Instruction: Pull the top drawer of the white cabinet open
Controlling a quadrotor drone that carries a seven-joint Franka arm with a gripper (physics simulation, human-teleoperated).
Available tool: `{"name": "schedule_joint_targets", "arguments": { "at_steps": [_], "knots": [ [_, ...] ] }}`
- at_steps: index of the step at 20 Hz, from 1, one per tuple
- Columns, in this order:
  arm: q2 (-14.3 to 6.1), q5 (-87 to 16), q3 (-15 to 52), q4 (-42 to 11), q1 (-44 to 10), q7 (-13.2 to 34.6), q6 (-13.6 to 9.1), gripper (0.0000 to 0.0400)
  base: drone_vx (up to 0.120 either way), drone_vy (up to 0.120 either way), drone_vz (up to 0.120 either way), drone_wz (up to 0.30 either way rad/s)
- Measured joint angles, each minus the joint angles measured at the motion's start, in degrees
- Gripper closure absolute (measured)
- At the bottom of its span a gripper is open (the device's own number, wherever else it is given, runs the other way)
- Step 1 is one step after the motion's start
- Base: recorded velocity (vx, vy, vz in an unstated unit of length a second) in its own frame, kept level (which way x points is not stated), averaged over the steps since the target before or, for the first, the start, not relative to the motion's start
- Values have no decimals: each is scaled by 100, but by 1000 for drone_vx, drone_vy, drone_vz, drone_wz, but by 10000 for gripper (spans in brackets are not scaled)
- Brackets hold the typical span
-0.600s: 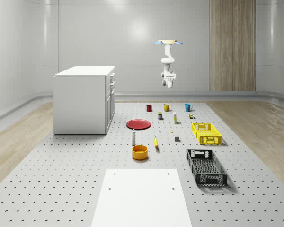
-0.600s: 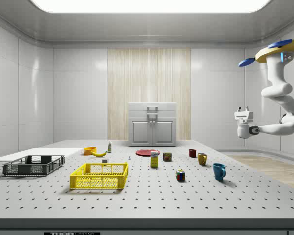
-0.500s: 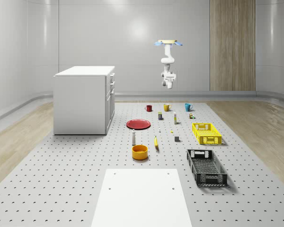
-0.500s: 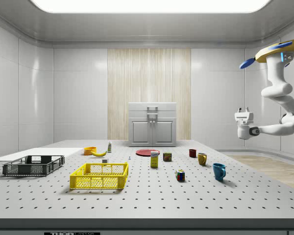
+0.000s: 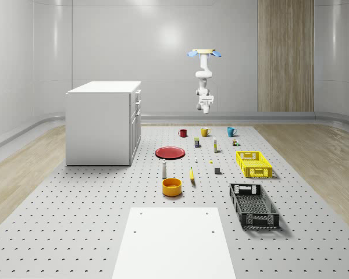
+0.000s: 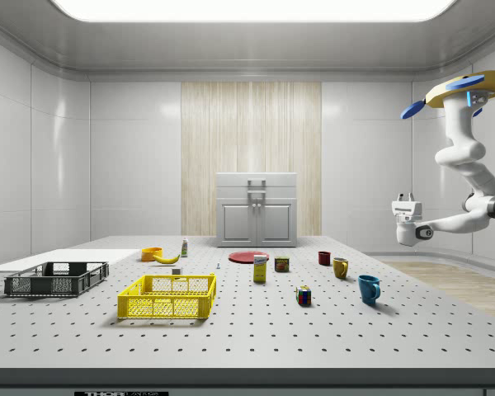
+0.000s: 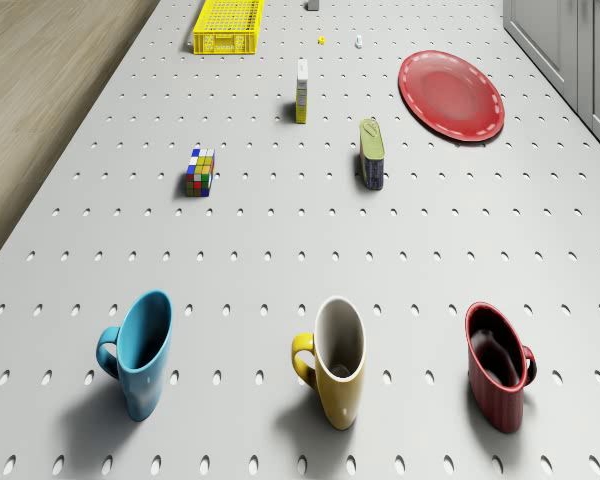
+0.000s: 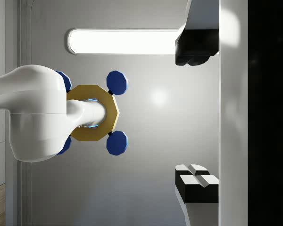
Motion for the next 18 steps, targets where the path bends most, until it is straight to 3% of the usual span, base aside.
{"name": "schedule_joint_targets", "arguments": {
  "at_steps": [5,8,11,18],
  "knots": [
    [94,196,-112,245,15,-16,-133,94,0,0,0,0],
    [100,2165,-1383,21,278,-334,-185,89,0,0,0,0],
    [45,3714,-2389,-492,584,-592,-201,88,13,-120,0,0],
    [-160,5402,-3544,-1370,1189,-889,-113,92,120,-120,0,0]
  ]
}}
